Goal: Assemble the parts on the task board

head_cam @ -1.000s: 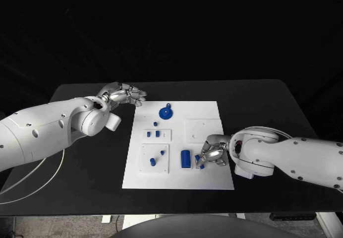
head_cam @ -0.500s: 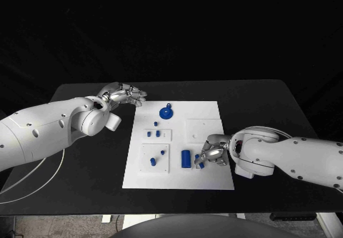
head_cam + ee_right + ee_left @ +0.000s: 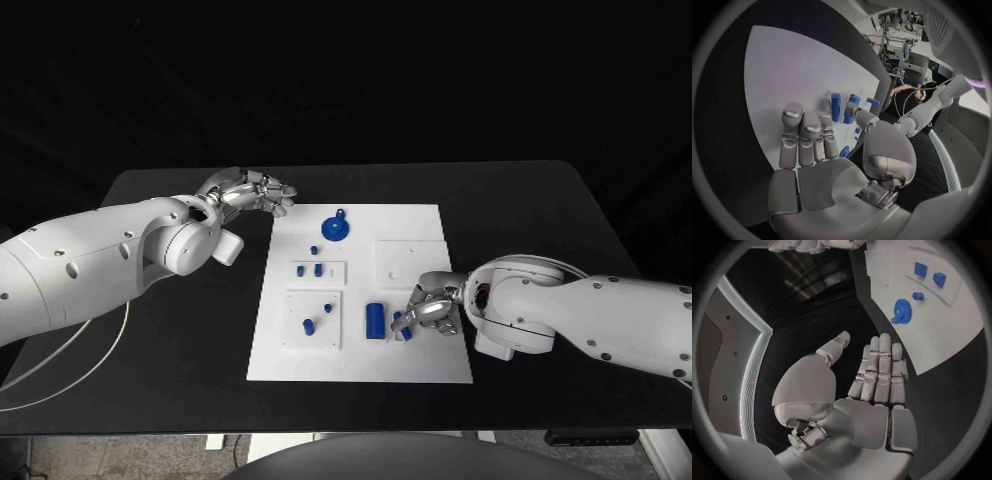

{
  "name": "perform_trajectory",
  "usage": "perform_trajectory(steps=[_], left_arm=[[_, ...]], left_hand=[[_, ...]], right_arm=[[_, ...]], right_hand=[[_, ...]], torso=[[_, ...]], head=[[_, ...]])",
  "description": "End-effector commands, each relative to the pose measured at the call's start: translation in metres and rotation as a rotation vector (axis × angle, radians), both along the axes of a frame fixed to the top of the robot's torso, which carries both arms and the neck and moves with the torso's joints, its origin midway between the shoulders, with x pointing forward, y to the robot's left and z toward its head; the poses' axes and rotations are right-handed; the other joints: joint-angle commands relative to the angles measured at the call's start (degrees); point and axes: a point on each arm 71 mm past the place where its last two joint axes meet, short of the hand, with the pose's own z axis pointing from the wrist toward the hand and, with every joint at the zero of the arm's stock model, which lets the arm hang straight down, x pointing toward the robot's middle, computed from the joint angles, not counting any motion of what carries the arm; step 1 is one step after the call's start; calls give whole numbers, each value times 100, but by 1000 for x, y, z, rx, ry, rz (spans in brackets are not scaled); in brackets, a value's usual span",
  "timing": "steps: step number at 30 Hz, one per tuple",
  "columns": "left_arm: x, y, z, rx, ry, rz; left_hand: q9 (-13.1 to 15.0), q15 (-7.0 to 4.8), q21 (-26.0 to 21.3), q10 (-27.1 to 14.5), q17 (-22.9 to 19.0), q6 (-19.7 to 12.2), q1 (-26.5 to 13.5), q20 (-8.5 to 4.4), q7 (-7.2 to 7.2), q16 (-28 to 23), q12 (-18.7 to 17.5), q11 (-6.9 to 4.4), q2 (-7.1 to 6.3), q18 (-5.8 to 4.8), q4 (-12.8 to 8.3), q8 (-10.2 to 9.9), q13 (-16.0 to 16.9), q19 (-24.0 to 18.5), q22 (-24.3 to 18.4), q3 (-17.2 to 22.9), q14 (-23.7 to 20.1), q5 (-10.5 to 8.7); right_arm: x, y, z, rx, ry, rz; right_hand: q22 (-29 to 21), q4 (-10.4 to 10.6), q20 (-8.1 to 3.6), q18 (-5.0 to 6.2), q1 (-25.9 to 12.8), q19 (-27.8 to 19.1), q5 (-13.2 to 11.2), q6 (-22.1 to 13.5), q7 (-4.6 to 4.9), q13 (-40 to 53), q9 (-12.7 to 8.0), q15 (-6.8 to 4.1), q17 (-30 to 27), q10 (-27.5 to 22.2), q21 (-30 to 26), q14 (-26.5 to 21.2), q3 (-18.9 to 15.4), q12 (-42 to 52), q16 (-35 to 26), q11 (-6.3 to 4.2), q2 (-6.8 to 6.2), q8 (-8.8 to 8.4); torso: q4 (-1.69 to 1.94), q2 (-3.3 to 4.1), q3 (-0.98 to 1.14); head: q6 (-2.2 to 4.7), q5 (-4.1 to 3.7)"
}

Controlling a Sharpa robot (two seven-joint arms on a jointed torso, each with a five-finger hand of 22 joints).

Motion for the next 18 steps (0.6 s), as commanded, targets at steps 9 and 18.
perform_trajectory(steps=[9,18], left_arm=[[0,-1,1,1,-5,-16],[0,0,0,3,-1,-14]], left_hand=[[-6,6,-21,-31,11,-43,-37,14,-4,-34,-22,3,6,-24,40,11,7,5,7,-5,32,-16],[-6,6,-24,-31,14,-43,-35,14,-4,-37,-22,3,5,-23,41,11,7,5,9,-3,32,-16]], right_arm=[[-6,-1,-1,3,40,23],[-7,-2,-1,6,35,20]], right_hand=[[75,76,-47,84,-54,0,-23,-56,53,6,19,-24,18,19,-14,15,16,43,4,-25,96,43],[80,90,-49,84,-85,-2,-18,-53,51,8,22,-26,22,22,-8,14,8,46,9,-27,139,48]], torso=[[1,1,1],[2,-1,2]], head=[[-5,-7],[1,-1]])
